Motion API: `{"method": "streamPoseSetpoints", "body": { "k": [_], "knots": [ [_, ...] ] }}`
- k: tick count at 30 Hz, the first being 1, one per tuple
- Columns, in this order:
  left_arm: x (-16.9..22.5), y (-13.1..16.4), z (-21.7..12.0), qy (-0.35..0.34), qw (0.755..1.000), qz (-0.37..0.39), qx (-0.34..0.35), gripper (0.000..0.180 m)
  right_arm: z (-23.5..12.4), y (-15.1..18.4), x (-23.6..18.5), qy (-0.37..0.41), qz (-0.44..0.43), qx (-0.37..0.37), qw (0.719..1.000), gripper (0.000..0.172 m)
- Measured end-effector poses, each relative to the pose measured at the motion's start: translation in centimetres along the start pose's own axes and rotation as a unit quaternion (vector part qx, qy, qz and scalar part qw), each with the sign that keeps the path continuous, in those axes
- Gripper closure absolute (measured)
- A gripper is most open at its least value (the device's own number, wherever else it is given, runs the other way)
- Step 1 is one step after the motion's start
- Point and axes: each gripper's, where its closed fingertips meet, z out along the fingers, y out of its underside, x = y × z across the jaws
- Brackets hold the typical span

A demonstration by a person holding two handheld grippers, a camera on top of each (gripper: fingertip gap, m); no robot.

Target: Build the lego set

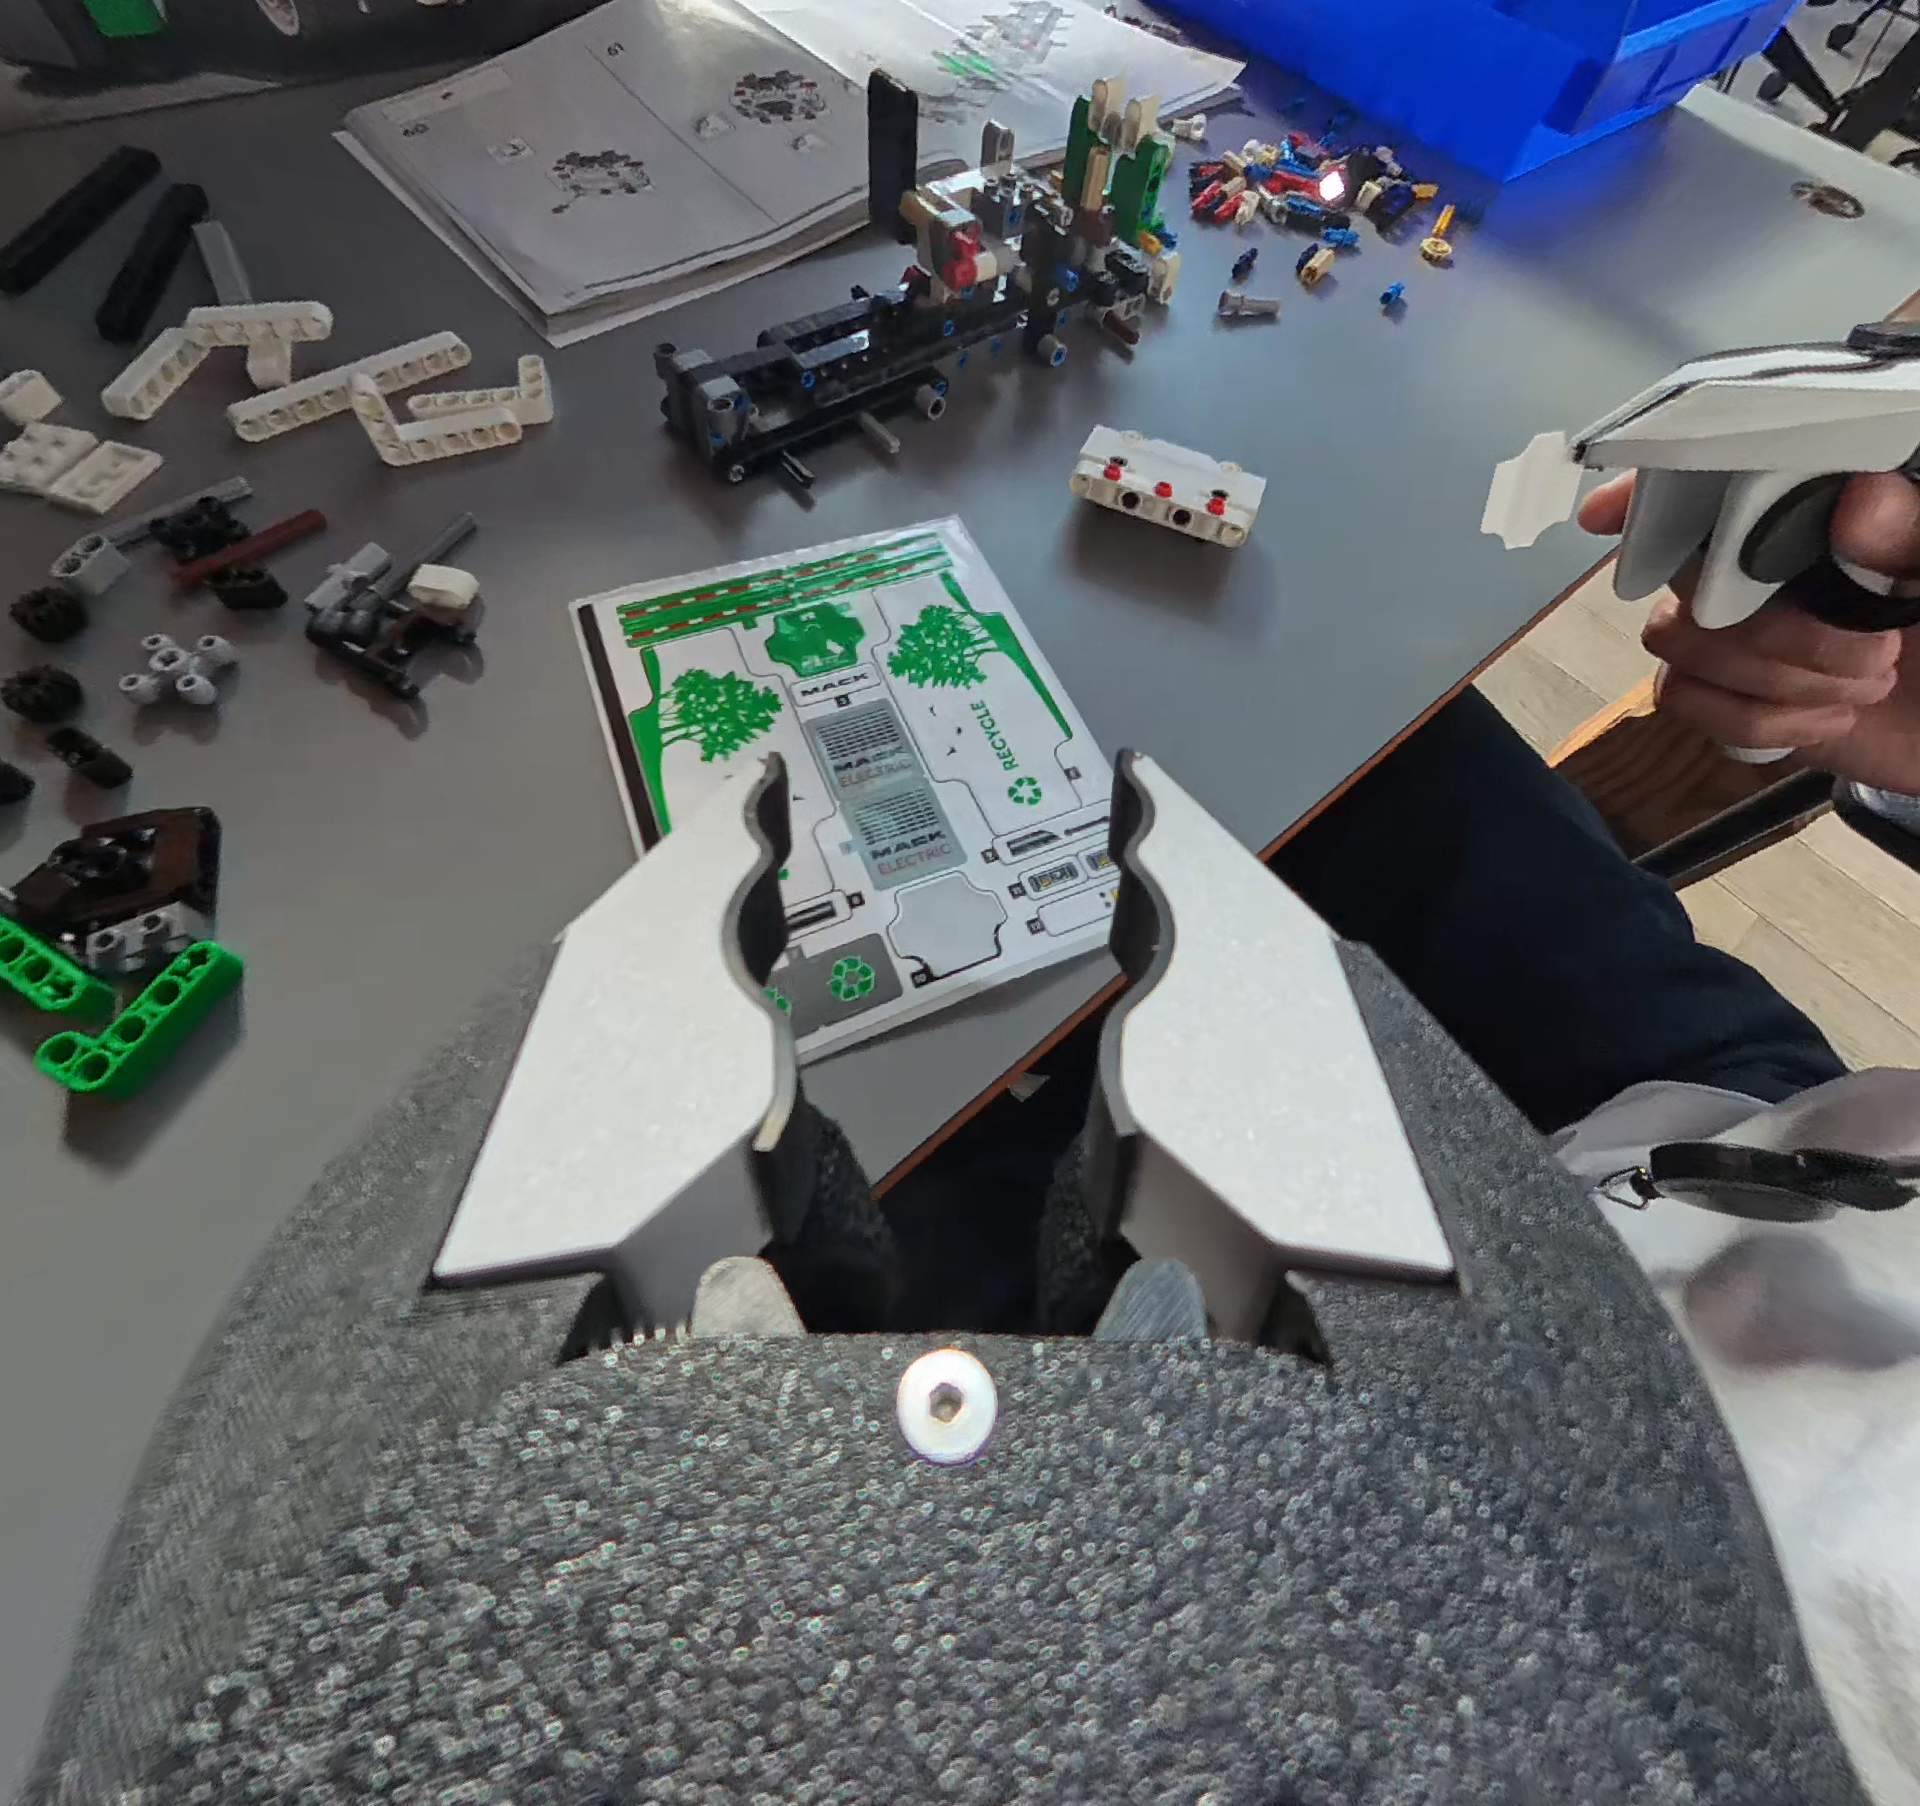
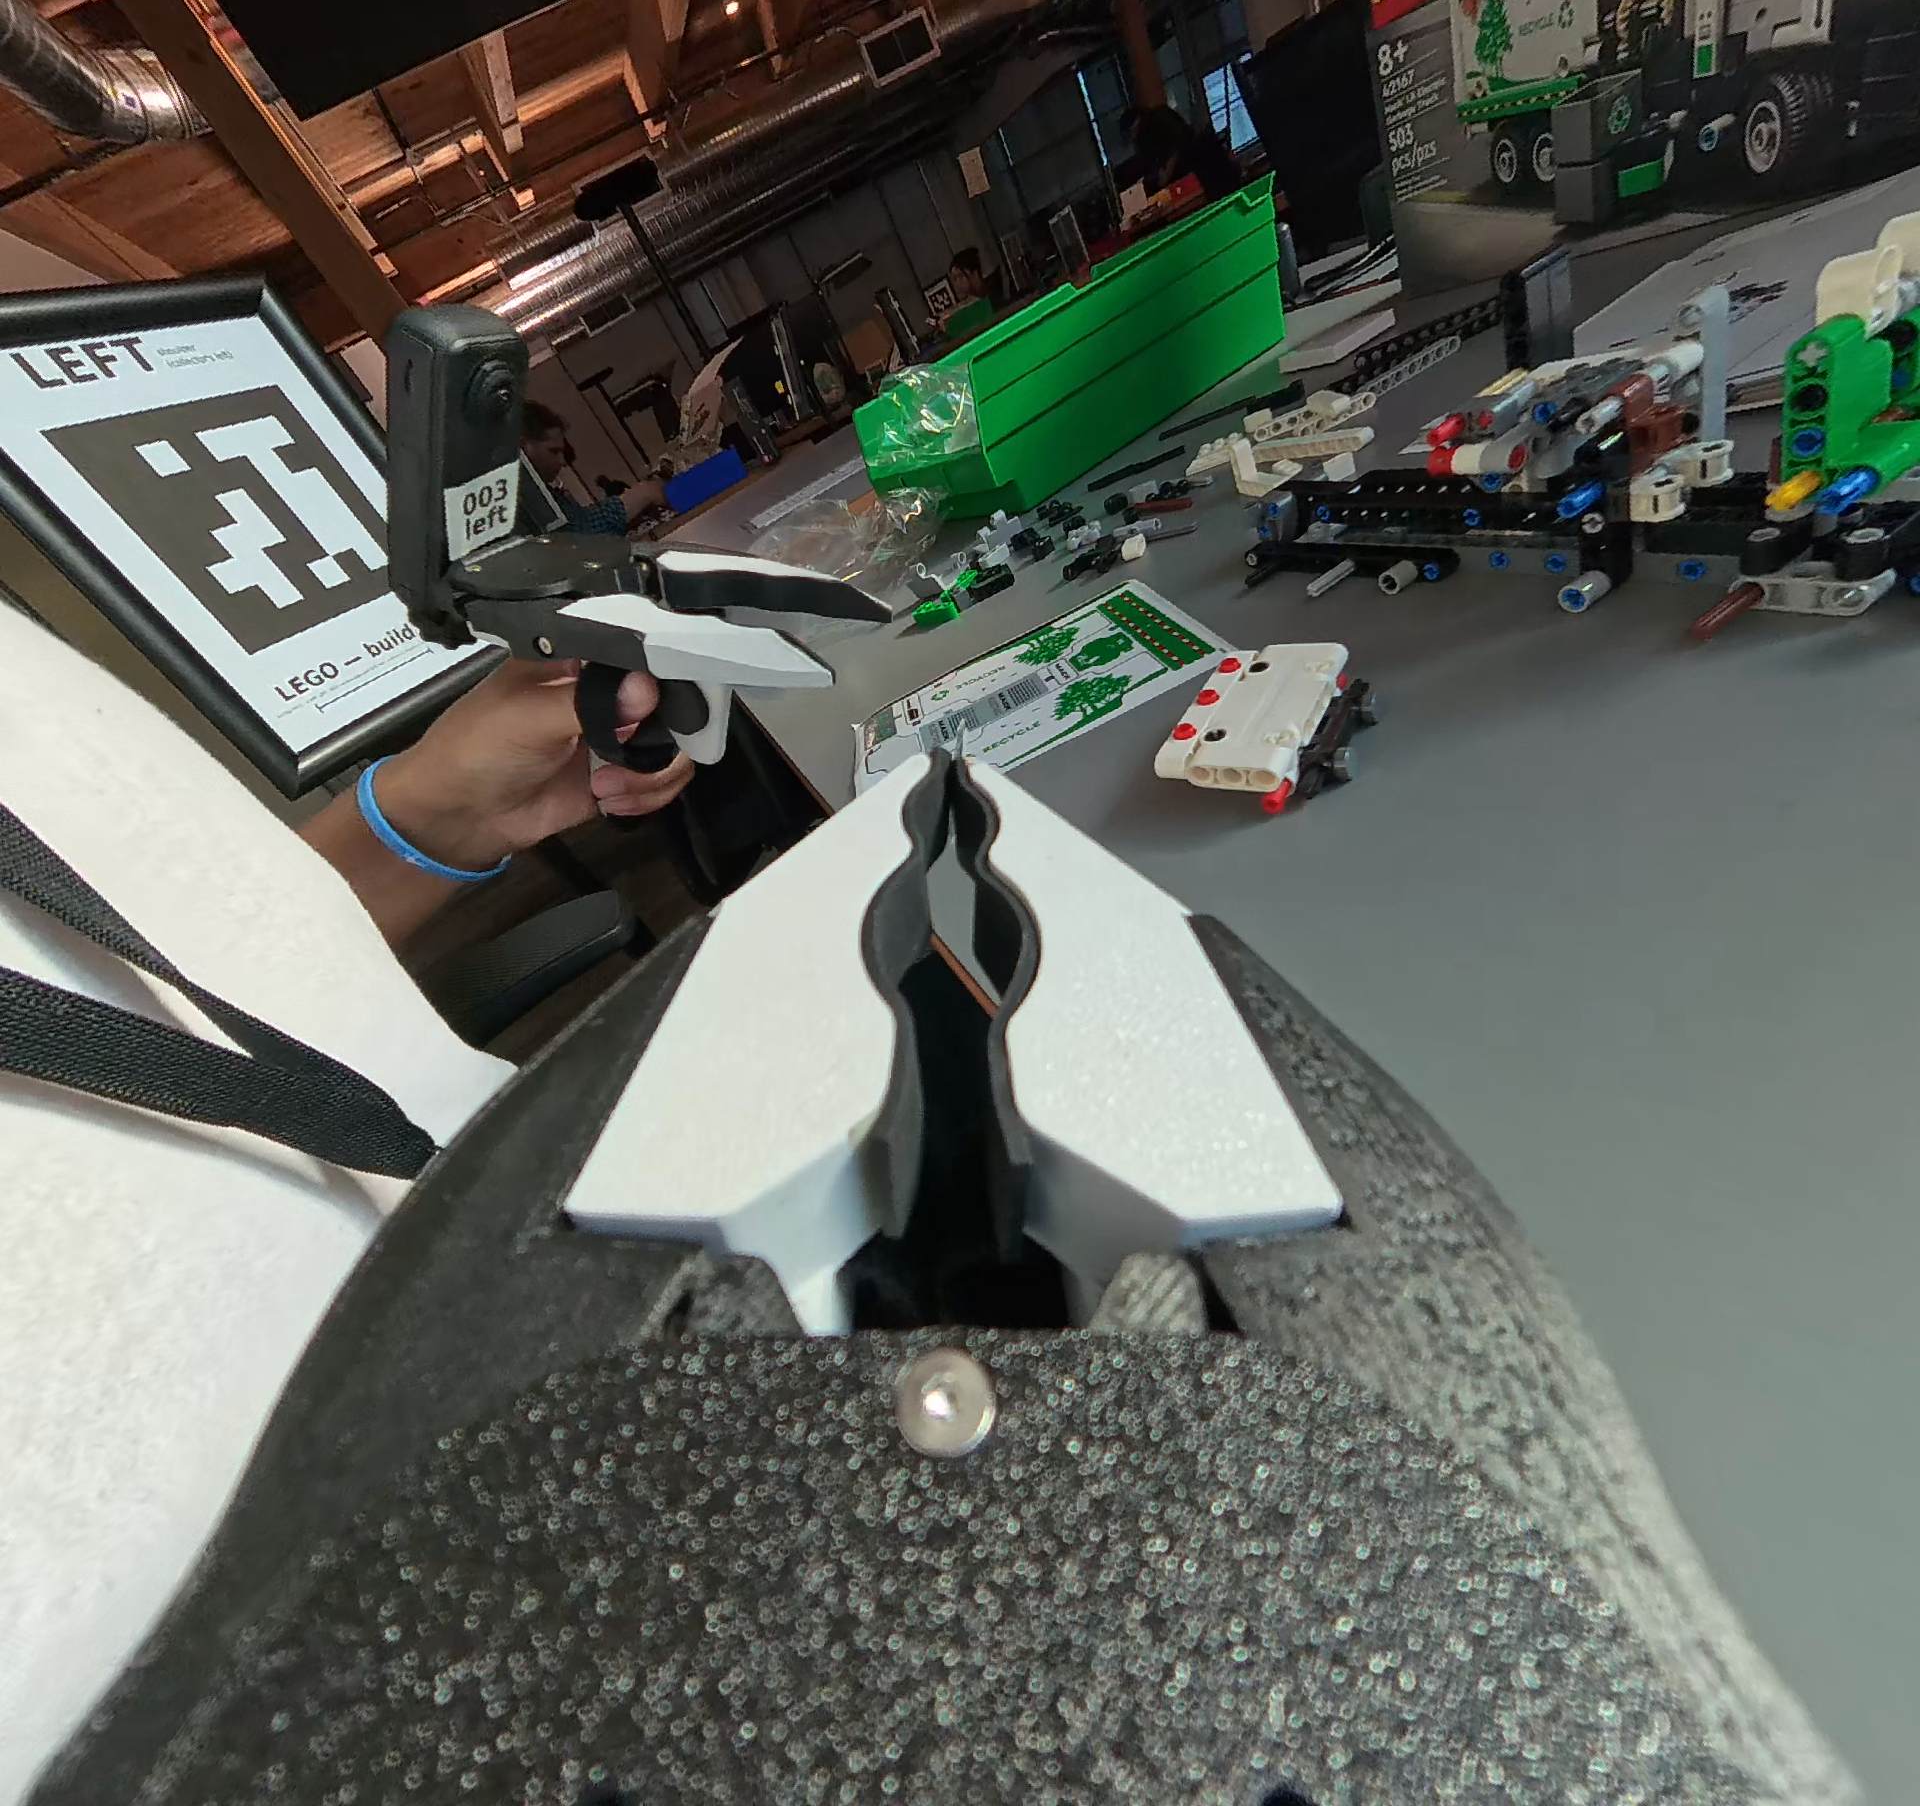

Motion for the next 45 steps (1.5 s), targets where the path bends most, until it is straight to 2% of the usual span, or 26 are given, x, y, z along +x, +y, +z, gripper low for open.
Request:
{"method": "streamPoseSetpoints", "body": {
  "k": [1,10,15,26,32,45],
  "knots": [
    [0.5,-0.1,0.4,0.016,1.0,0.008,-0.001,0.12,-0.1,0.0,0.0,0.001,0.0,0.001,1.0,0.172],
    [4.1,-1.5,5.5,0.117,0.99,0.066,-0.035,0.113,-0.5,-0.6,0.3,0.006,0.001,0.012,1.0,0.172],
    [5.5,-0.6,8.2,0.138,0.981,0.11,-0.076,0.109,-1.0,-0.9,0.6,0.01,0.005,0.021,1.0,0.172],
    [6.2,-1.6,10.6,0.133,0.977,0.12,-0.112,0.099,-2.1,-1.3,0.5,0.018,0.006,0.033,0.999,0.172],
    [6.9,-2.2,12.4,0.161,0.972,0.112,-0.129,0.098,-2.4,-1.5,0.6,0.02,0.008,0.038,0.999,0.172],
    [10.1,-0.7,10.4,0.2,0.964,0.104,-0.139,0.106,-3.0,-2.0,0.8,0.021,0.015,0.049,0.998,0.172]
  ]
}}
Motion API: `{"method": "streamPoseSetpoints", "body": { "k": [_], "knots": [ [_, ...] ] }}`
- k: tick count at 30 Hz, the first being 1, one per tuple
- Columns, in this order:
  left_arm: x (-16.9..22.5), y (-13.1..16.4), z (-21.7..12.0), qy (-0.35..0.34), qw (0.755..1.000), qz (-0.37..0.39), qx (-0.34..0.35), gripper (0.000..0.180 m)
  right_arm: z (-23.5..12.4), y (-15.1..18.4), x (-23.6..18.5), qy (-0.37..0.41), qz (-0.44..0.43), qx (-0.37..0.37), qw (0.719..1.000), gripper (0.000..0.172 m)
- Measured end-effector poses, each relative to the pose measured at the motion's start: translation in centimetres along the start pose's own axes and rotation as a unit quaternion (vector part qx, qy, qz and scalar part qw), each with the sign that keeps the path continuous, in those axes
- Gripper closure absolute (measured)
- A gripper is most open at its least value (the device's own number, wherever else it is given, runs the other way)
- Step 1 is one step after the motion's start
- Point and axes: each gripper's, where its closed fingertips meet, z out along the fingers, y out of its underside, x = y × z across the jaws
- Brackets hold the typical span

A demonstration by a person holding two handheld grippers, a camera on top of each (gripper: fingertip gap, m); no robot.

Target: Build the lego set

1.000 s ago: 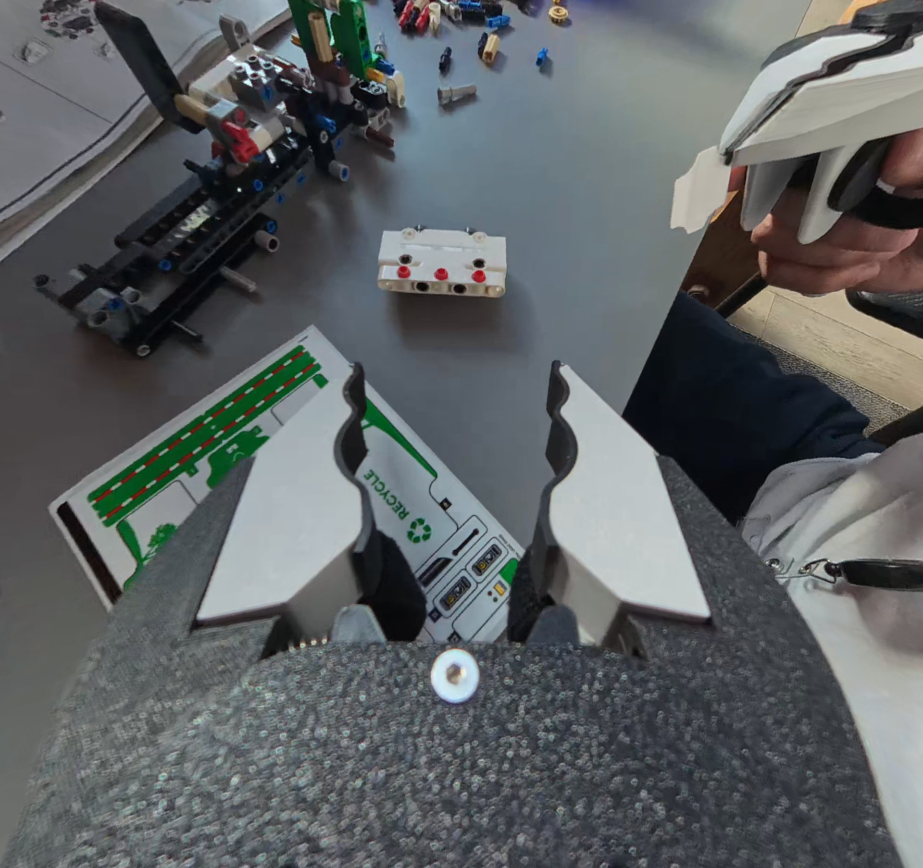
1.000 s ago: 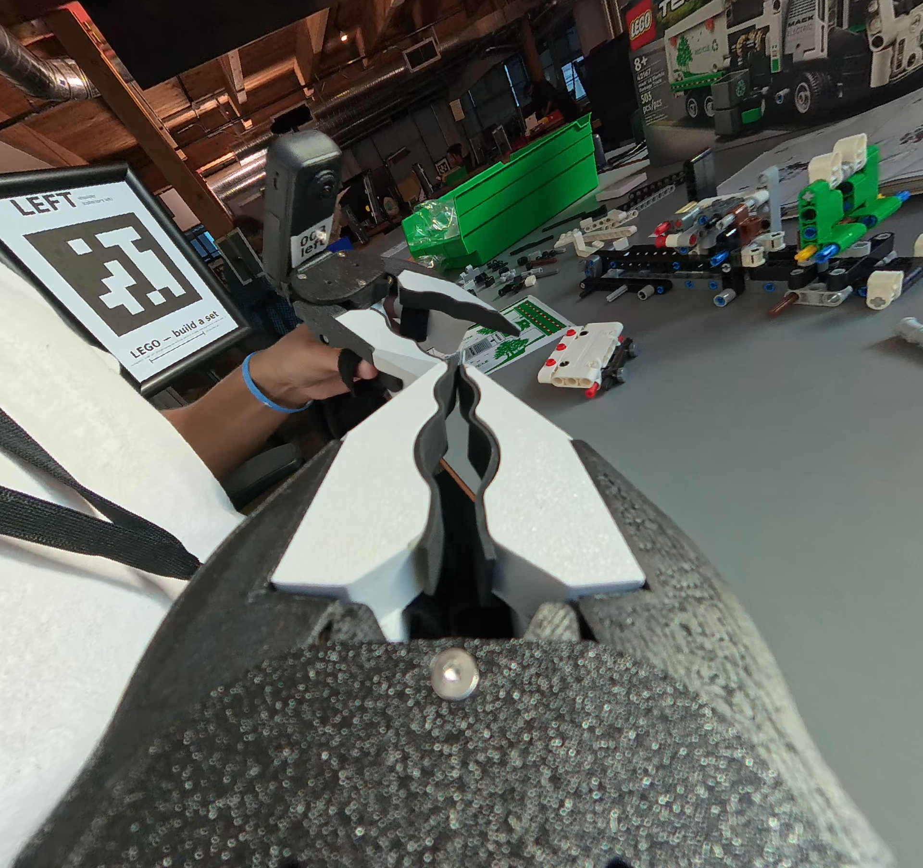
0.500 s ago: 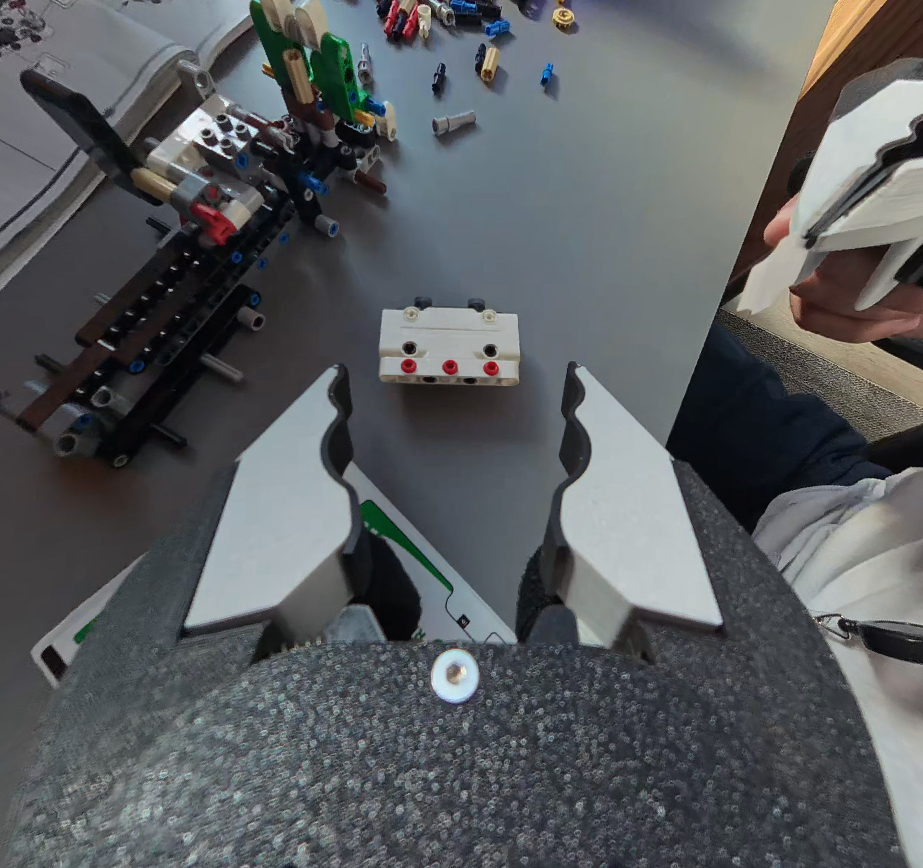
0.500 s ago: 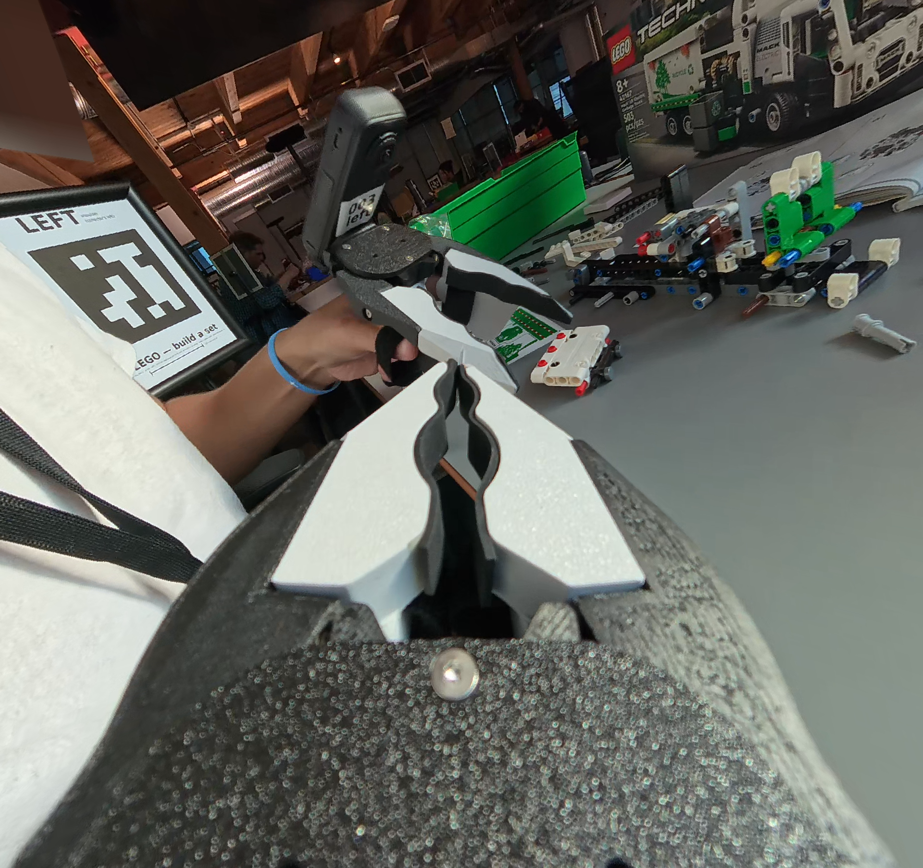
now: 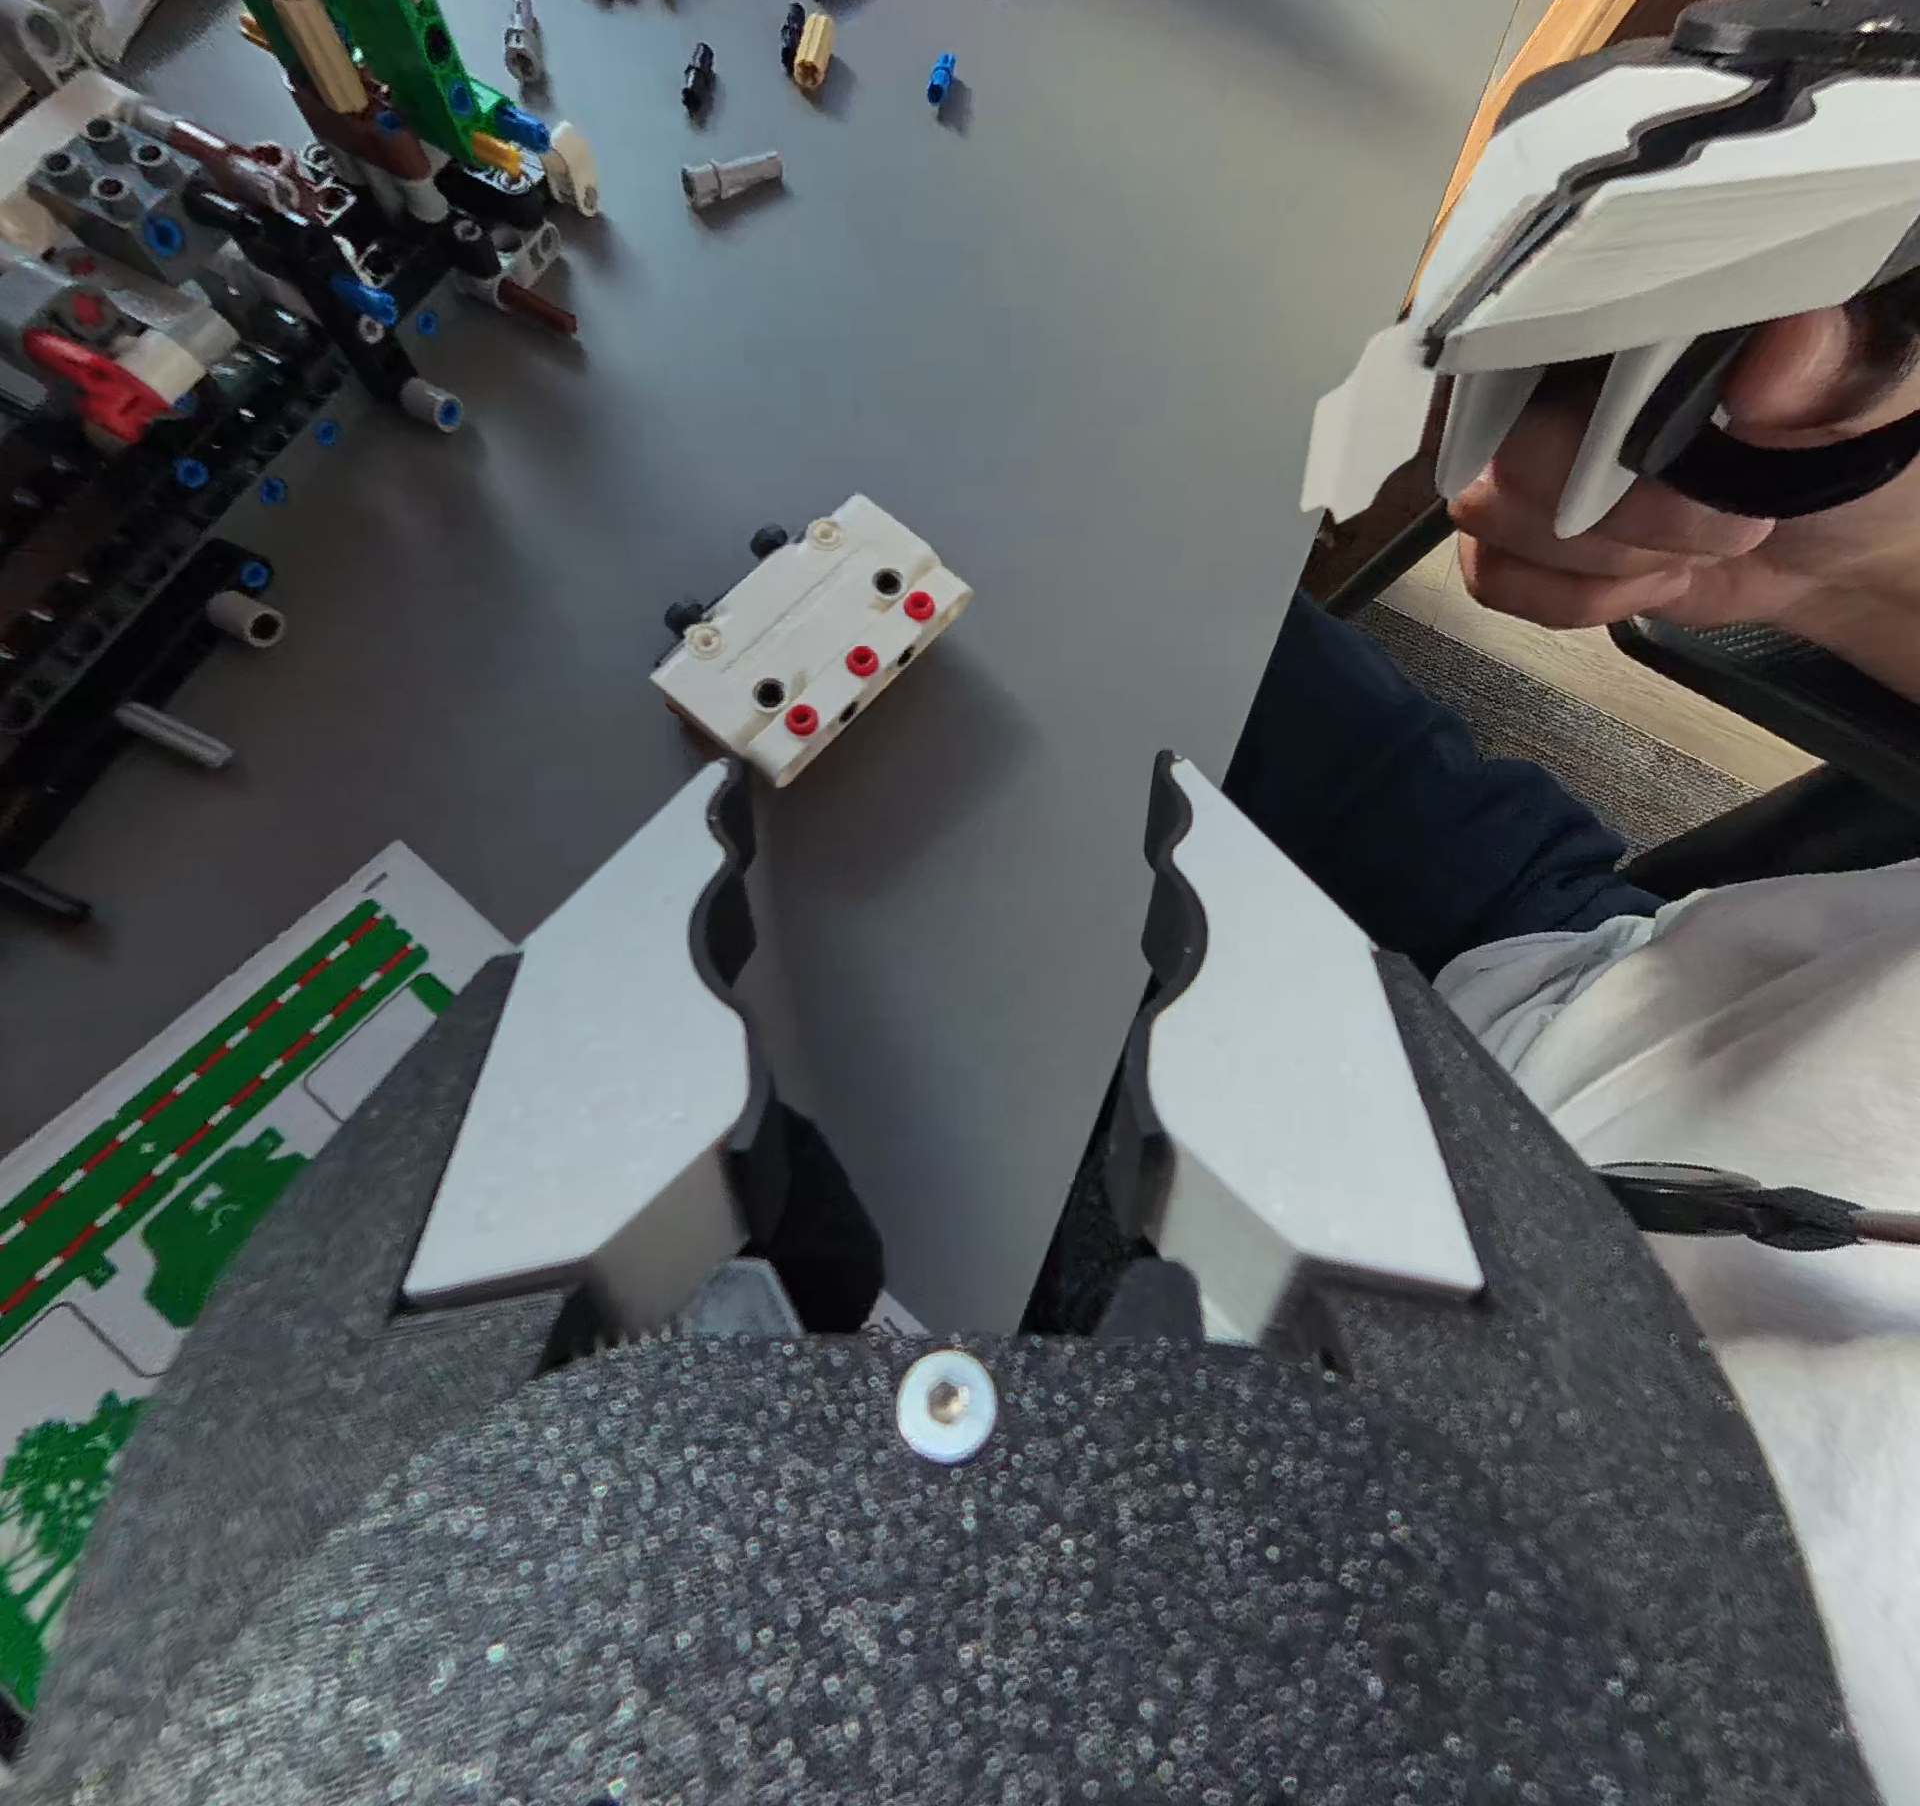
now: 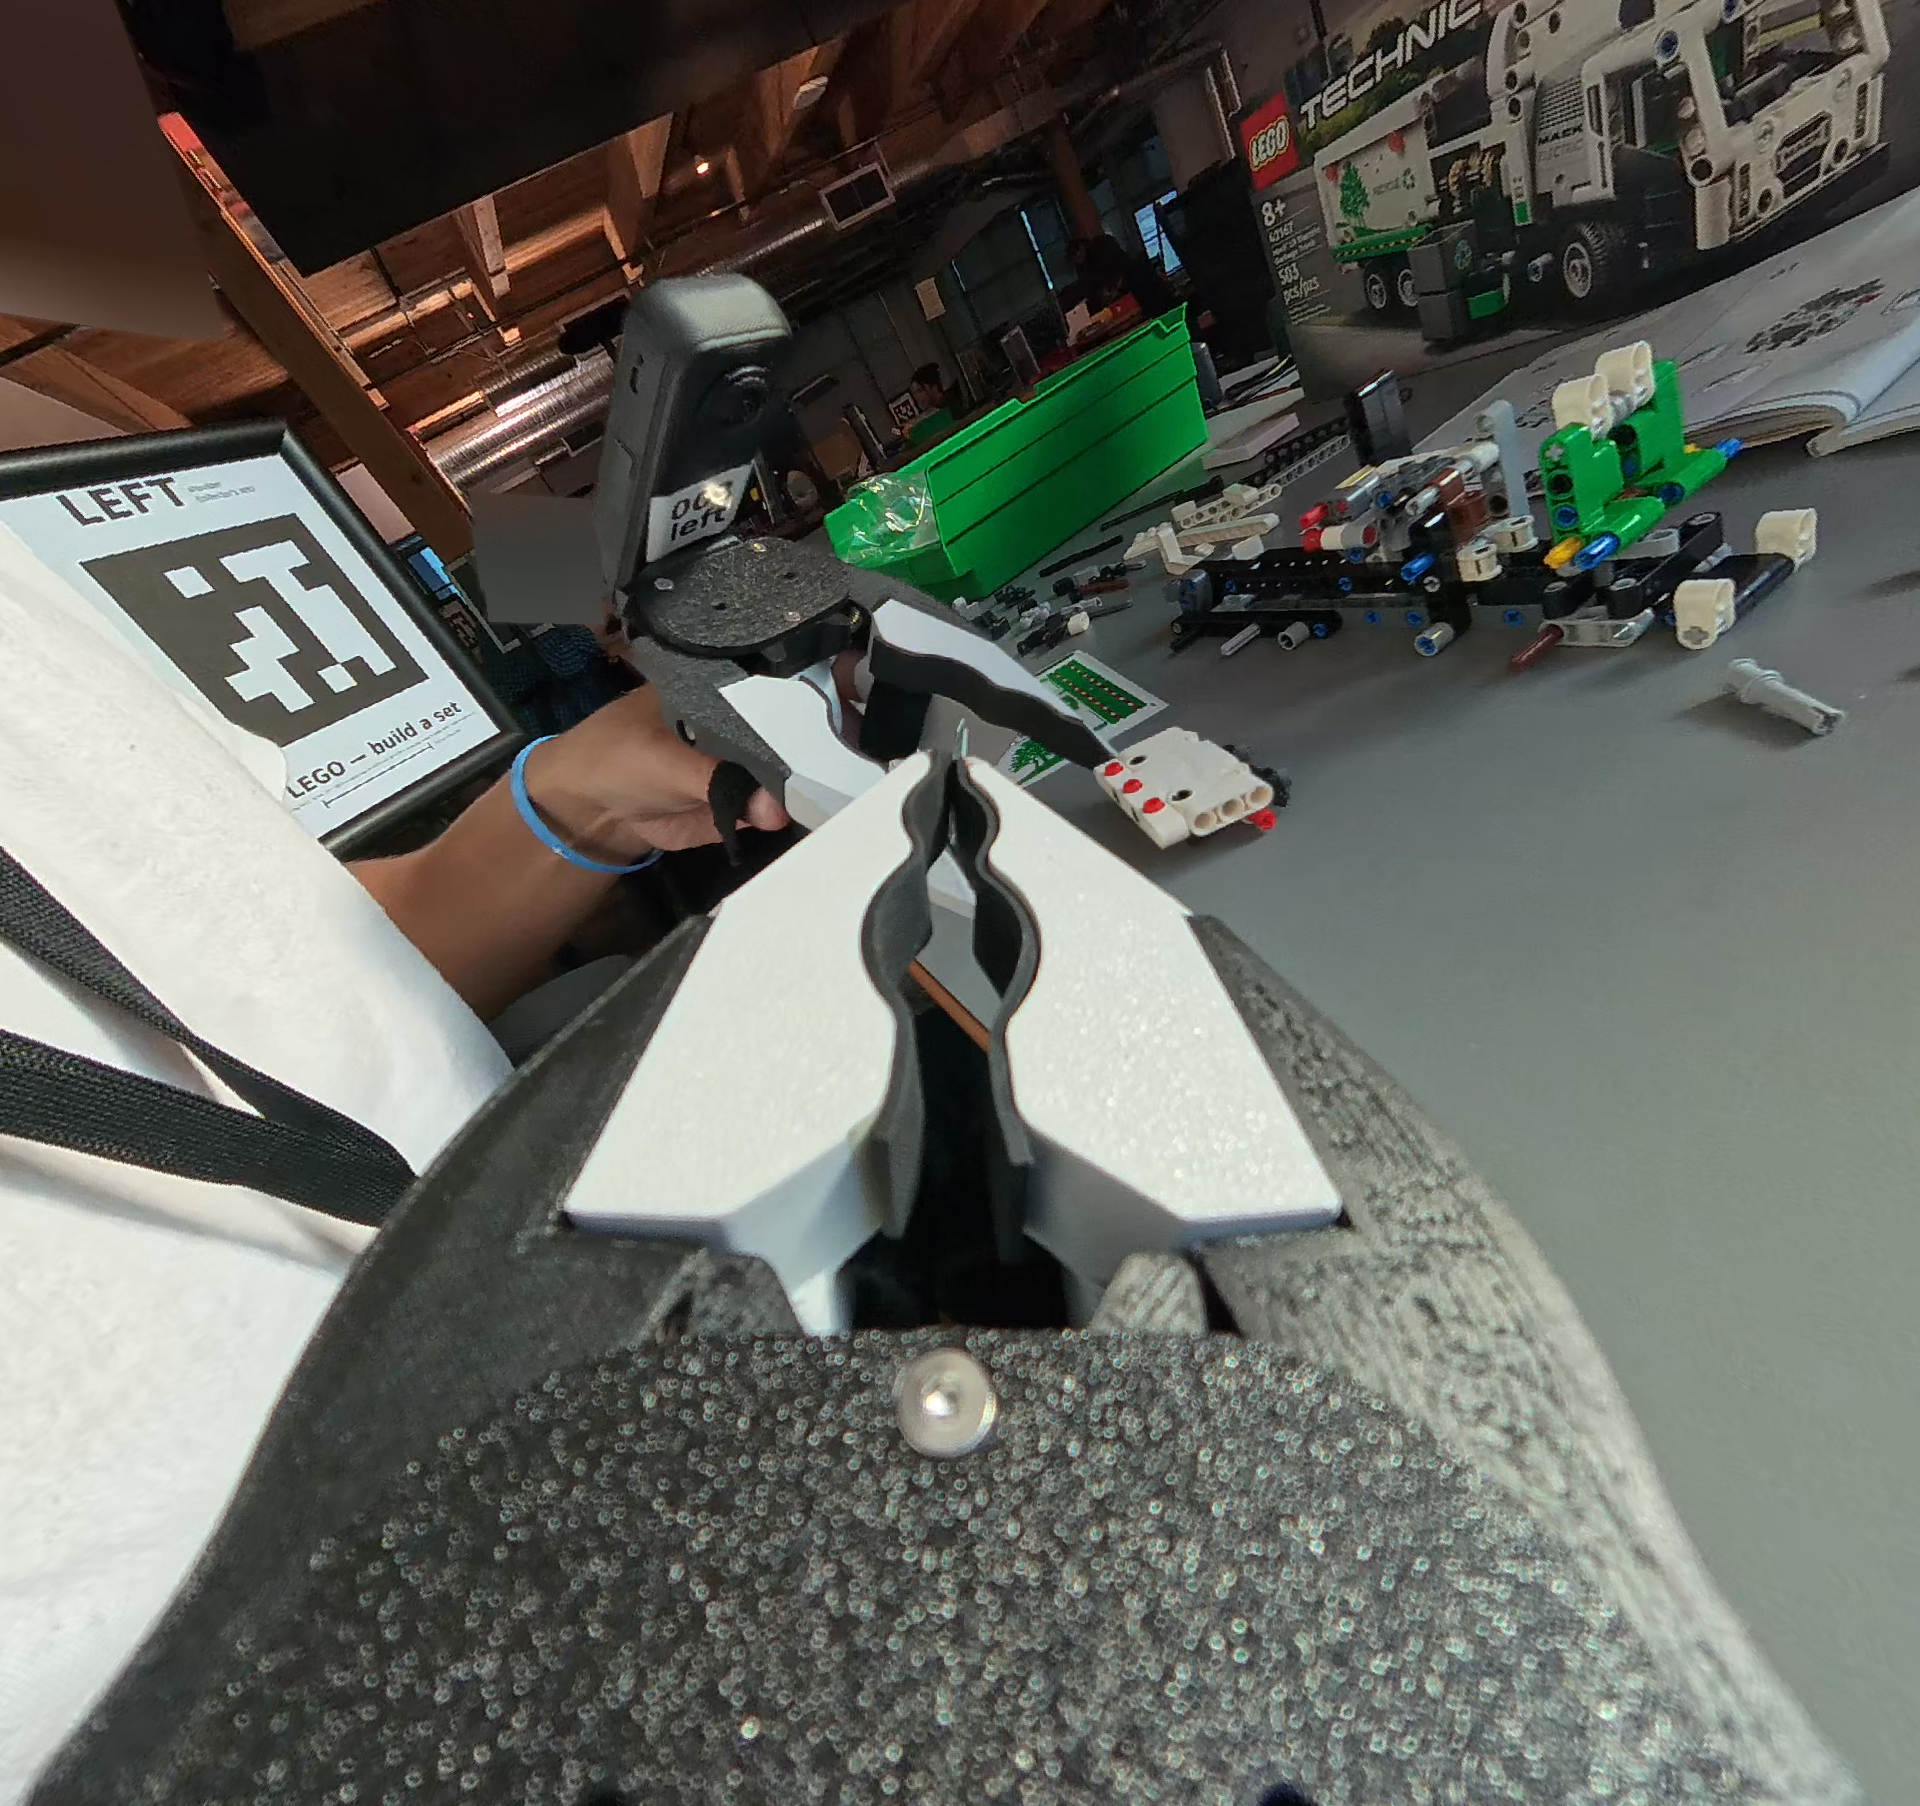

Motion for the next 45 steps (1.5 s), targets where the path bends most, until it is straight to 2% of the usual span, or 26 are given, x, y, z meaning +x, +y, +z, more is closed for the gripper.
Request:
{"method": "streamPoseSetpoints", "body": {
  "k": [4,9,17,22,24,26,31,36,38,42,45],
  "knots": [
    [0.5,0.3,-0.2,0.004,1.0,0.007,0.0,0.107,-0.1,-0.1,0.1,0.002,0.0,0.001,1.0,0.172],
    [-2.7,0.3,-0.5,-0.038,0.999,0.037,-0.003,0.107,0.0,0.0,0.1,0.002,-0.001,-0.002,1.0,0.172],
    [-2.9,-0.2,0.3,0.041,0.991,0.127,-0.027,0.115,0.2,0.1,-0.1,0.009,-0.018,-0.005,1.0,0.172],
    [-1.7,0.0,0.5,0.066,0.989,0.131,-0.021,0.13,0.1,-0.2,0.9,0.091,-0.111,-0.035,0.989,0.172],
    [-1.6,0.1,0.5,0.059,0.989,0.132,-0.019,0.13,0.4,-0.1,1.2,0.136,-0.198,-0.077,0.968,0.172],
    [-1.2,0.2,0.4,0.06,0.989,0.132,-0.018,0.13,0.9,0.0,1.3,0.17,-0.292,-0.117,0.934,0.172],
    [-0.8,-0.2,-0.3,0.069,0.989,0.13,-0.002,0.131,2.2,0.3,2.4,0.214,-0.518,-0.212,0.8,0.172],
    [-1.4,-1.2,-1.2,0.083,0.986,0.145,0.024,0.136,4.1,2.6,3.9,0.177,-0.637,-0.286,0.694,0.172],
    [-1.3,-1.1,-1.3,0.103,0.98,0.167,0.02,0.137,4.9,2.7,4.1,0.159,-0.657,-0.291,0.676,0.172],
    [-1.4,-0.5,-1.3,0.126,0.963,0.237,-0.005,0.13,5.7,2.8,4.8,0.146,-0.649,-0.31,0.679,0.172],
    [-2.2,-0.4,-0.7,0.115,0.953,0.279,-0.017,0.121,5.7,2.9,5.1,0.146,-0.655,-0.328,0.665,0.172]
  ]
}}
